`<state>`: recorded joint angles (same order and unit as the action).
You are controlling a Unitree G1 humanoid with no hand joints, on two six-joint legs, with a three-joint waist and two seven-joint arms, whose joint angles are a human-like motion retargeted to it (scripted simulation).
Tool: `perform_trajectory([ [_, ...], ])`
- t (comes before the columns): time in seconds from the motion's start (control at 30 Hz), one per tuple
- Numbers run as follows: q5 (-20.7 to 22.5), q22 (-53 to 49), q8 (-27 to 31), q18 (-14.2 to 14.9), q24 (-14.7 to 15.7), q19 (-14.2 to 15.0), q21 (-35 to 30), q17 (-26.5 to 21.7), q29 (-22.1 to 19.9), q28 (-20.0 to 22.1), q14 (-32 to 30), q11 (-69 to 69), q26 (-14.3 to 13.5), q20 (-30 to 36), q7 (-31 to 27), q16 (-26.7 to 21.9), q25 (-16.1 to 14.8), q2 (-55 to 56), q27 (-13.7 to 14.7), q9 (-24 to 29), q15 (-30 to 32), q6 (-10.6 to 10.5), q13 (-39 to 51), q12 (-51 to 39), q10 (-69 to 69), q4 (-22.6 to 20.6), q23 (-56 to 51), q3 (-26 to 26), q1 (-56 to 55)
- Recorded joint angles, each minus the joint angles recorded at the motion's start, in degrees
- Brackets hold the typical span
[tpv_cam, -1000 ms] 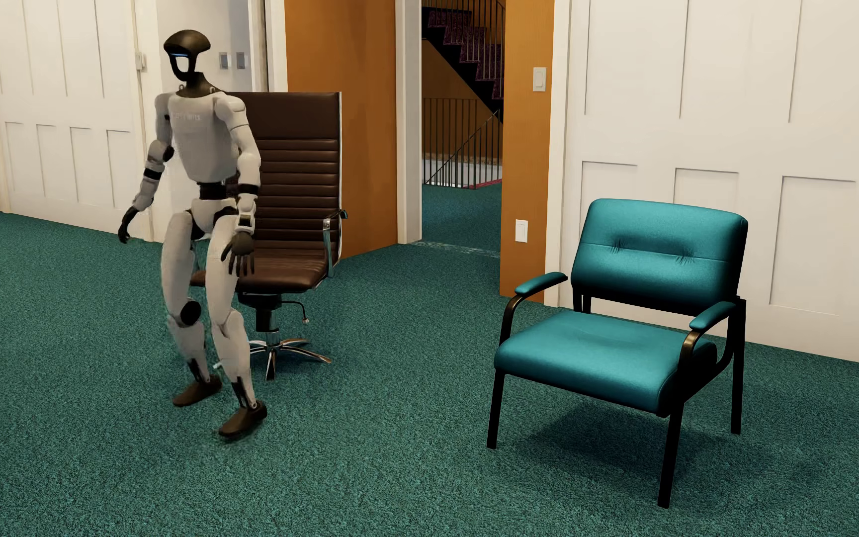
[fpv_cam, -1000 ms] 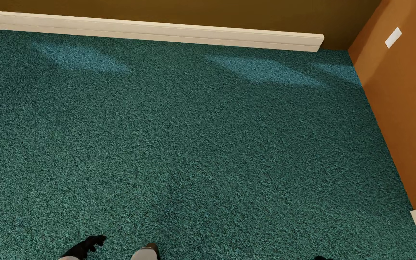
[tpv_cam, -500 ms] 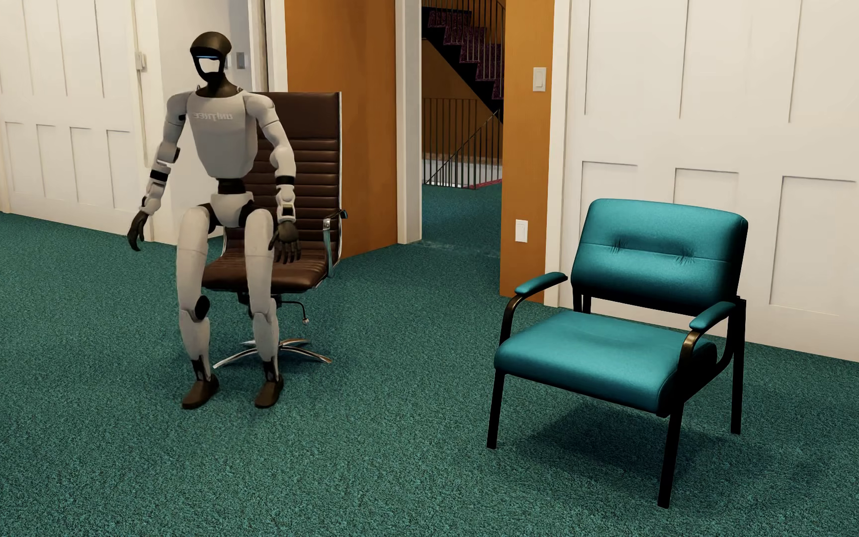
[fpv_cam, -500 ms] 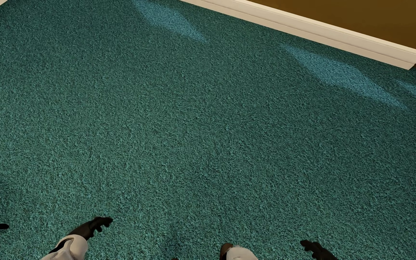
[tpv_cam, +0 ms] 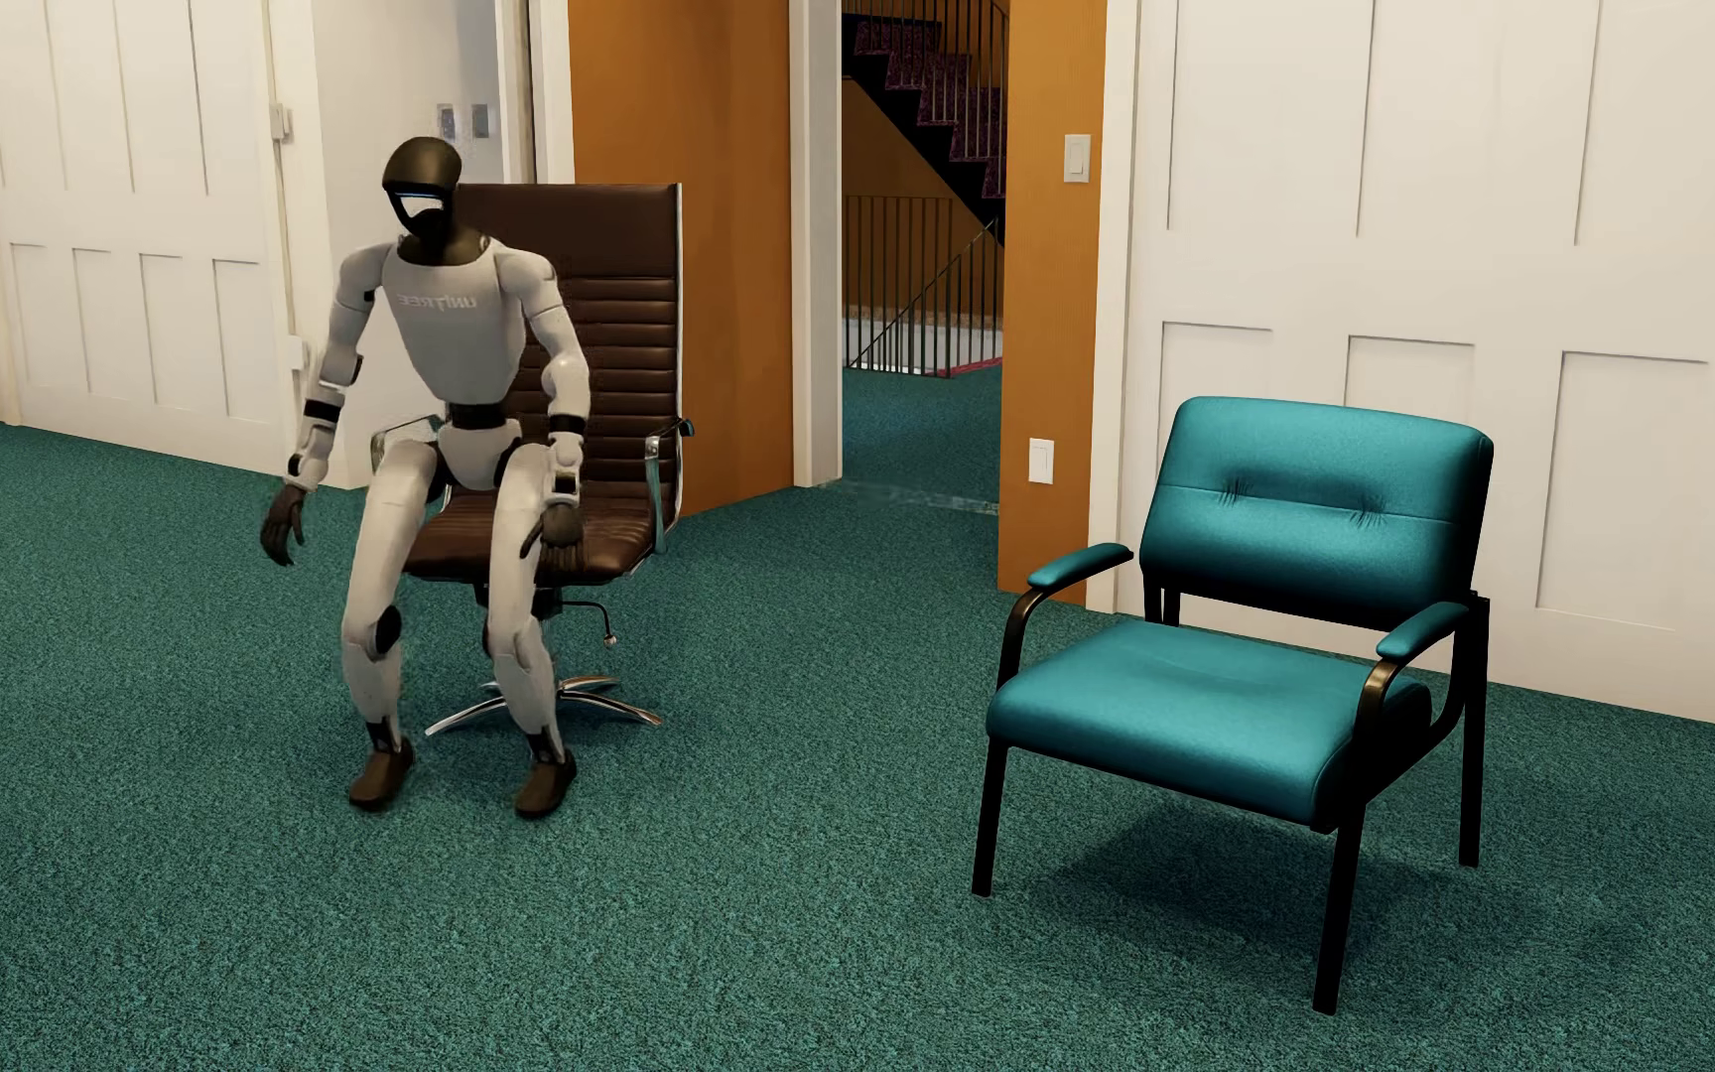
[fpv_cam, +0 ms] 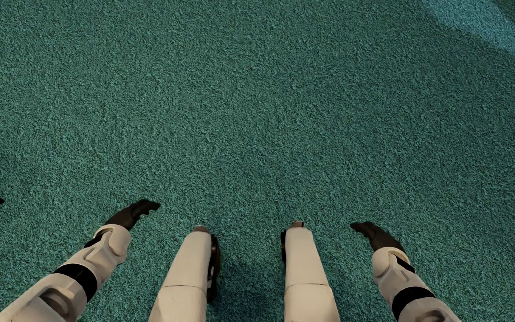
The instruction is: Sit on the dark chair
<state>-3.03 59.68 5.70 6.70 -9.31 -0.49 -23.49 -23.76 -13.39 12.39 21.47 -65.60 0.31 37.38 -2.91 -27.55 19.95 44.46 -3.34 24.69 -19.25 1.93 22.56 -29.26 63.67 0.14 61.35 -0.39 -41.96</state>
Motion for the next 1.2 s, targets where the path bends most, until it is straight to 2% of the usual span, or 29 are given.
perform_trajectory([
  [0.17,-0.7,-0.9,2.0,1.4,-0.4,0.7,-2.8,-0.8,-0.2,-0.2,1.4,-10.9,0.0,1.3,-1.1,1.2,0.1,10.7,-0.3,2.6,-2.3,0.0,6.0,-5.5,9.5,0.2,-1.2,0.2,-9.9],
  [0.43,-0.3,-3.7,4.5,1.6,-0.9,0.7,-6.6,-0.9,-0.8,0.3,3.9,-23.7,0.0,4.1,-3.3,1.5,-0.5,22.5,-1.1,7.2,-5.0,-0.5,15.0,-12.6,22.1,-0.2,-0.8,0.5,-21.9],
  [0.57,0.9,-3.8,6.3,2.0,-0.6,-0.6,-8.8,-0.7,-0.9,0.8,4.3,-29.3,0.0,5.5,-4.0,1.8,-1.4,28.1,-1.6,9.7,-4.6,-0.2,20.3,-16.7,27.4,-0.9,0.0,0.3,-27.1],
  [0.67,0.8,-4.2,6.8,2.5,-0.8,-0.3,-9.2,-0.4,-1.5,1.2,3.7,-31.9,0.1,7.4,-4.3,2.3,-1.9,30.5,-1.6,11.5,-4.1,0.1,22.8,-19.2,30.0,-0.9,0.1,0.5,-29.7],
  [0.87,0.9,-5.7,6.5,3.7,-1.3,-0.8,-8.3,1.3,-0.2,1.3,-0.2,-36.0,0.4,6.0,-4.5,3.5,-0.9,29.6,-2.0,11.6,-1.8,0.4,20.1,-14.9,34.1,0.2,-0.3,0.3,-29.3],
  [1.0,1.0,-4.7,6.2,2.6,-2.9,-0.7,-7.1,1.8,2.7,-1.1,-1.4,-37.6,1.6,5.7,-4.6,3.5,-0.7,28.1,-1.9,10.4,-1.6,0.4,16.6,-10.5,35.9,0.2,-2.5,0.6,-28.2],
  [1.13,1.5,-2.2,6.0,1.9,-2.1,-0.8,-7.0,1.9,8.0,-3.9,-1.3,-39.1,3.0,4.9,-4.7,4.5,1.1,26.8,-2.8,8.5,-2.0,0.0,13.6,-7.8,38.3,0.6,-4.9,0.5,-27.3],
  [1.2,1.5,-1.6,5.9,1.5,-1.5,-0.7,-6.3,3.0,8.5,-3.4,-1.4,-39.8,3.2,5.1,-4.9,4.9,0.5,26.2,-3.1,7.9,-1.8,-0.1,12.8,-6.5,39.3,0.8,-4.2,0.2,-26.7],
])
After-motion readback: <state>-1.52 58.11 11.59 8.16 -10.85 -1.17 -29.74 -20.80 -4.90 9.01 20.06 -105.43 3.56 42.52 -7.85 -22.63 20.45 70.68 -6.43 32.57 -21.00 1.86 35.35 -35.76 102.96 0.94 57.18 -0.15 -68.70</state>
